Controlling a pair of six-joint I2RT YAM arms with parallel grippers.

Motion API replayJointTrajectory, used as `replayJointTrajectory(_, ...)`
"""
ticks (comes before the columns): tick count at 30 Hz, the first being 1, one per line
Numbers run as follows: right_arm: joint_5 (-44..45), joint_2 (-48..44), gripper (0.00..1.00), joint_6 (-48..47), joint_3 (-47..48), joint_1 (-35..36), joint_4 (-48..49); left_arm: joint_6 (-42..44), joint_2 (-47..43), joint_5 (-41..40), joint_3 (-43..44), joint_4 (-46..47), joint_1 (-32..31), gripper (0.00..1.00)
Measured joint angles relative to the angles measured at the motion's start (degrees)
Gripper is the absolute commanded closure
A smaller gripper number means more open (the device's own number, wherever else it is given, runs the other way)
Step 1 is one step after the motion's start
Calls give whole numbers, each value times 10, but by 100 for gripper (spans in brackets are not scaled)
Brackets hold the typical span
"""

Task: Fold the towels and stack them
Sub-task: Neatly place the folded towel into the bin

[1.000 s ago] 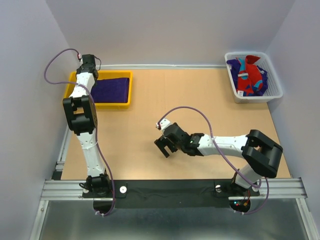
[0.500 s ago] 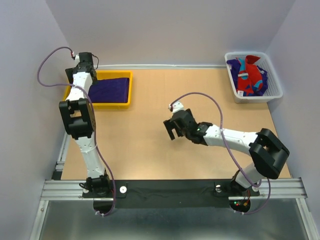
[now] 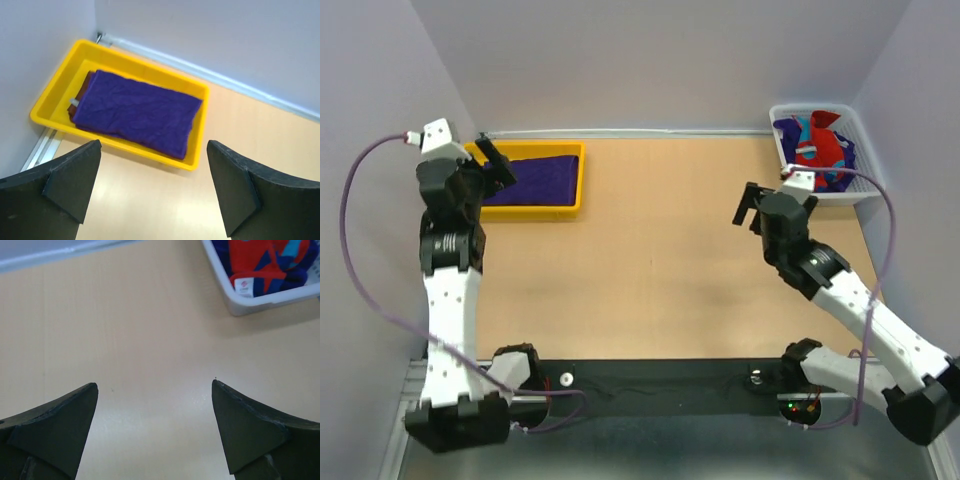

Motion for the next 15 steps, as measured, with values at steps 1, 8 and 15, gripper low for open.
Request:
replayJointTrajectory(1,7,-26,0,2,0,0,-5,-4,-34,7,-15,3,0,1)
replayJointTrajectory(8,46,-224,0,-10,-28,0,-18,-29,-275,53,-81,2,-16,1)
replayJointTrajectory(15,46,-390,0,-59,-70,0,-27,-26,-392,21,-82,-75,-52,1)
